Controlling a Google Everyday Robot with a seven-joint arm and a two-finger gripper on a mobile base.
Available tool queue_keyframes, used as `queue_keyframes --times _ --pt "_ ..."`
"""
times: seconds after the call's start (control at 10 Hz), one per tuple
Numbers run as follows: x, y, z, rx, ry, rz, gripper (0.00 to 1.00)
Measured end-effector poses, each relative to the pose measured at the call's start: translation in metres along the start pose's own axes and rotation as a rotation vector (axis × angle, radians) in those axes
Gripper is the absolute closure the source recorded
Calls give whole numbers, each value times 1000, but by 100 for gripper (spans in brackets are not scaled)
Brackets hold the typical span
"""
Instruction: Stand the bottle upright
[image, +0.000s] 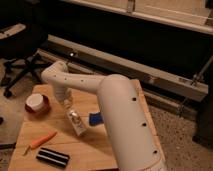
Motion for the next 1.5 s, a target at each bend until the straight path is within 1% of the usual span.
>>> queue_keyframes --times 0.3,0.6,0.7,0.8,0.9,1.1,1.2,1.4,1.5 --pt "20 5 -30 19 117 31 59" --pt "31 7 -59 19 218 36 59" --pt "35 8 -72 18 268 42 59" --pt "37 9 -80 18 302 47 59" --pt "40 11 -91 18 353 57 59" --pt "44 15 -106 15 439 72 59" --pt "43 16 -111 13 472 77 59" --pt "39 18 -118 8 529 82 59" --pt "37 19 -120 4 549 83 59"
